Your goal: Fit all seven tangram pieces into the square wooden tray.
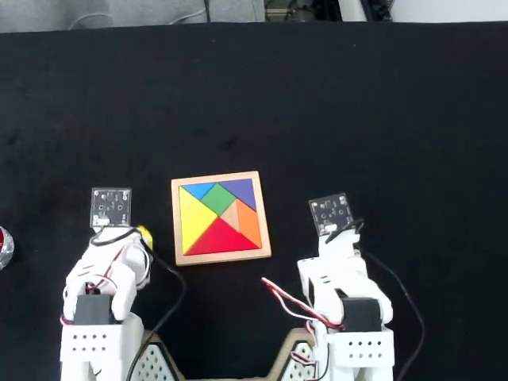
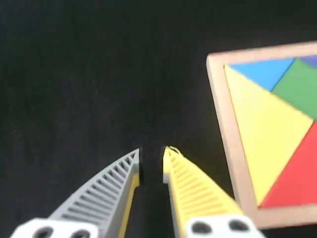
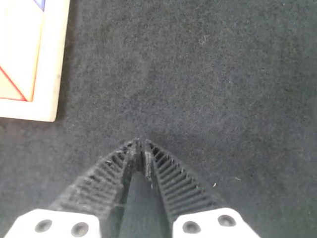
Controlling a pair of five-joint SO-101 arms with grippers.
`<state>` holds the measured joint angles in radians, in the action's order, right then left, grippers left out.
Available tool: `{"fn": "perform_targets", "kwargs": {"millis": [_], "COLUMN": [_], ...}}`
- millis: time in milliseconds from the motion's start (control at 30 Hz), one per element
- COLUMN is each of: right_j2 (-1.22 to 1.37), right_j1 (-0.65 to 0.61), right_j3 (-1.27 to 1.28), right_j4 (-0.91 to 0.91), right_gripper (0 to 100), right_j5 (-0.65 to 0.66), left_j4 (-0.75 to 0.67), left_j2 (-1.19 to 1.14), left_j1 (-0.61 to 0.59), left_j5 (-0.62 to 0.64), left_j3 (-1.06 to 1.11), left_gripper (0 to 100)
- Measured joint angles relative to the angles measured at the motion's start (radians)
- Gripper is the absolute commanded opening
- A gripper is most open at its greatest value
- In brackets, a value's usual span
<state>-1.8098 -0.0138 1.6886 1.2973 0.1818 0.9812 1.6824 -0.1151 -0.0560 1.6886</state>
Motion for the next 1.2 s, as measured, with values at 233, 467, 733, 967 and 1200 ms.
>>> {"fn": "perform_targets", "kwargs": {"millis": [233,467,733,967,1200], "right_j2": [0.000,0.000,0.000,0.000,0.000], "right_j1": [0.000,0.000,0.000,0.000,0.000], "right_j3": [0.000,0.000,0.000,0.000,0.000], "right_j4": [0.000,0.000,0.000,0.000,0.000], "right_gripper": [1.1,1.1,1.1,1.1,1.1], "right_j5": [0.000,0.000,0.000,0.000,0.000], "left_j4": [0.252,0.281,0.281,0.281,0.281], "left_j2": [0.130,0.129,0.129,0.130,0.130], "left_j1": [0.000,0.008,0.008,0.008,0.008], "left_j5": [0.002,0.002,0.003,0.003,0.003], "left_j3": [0.000,0.000,0.000,0.000,0.000], "left_gripper": [9,9,9,9,9]}}
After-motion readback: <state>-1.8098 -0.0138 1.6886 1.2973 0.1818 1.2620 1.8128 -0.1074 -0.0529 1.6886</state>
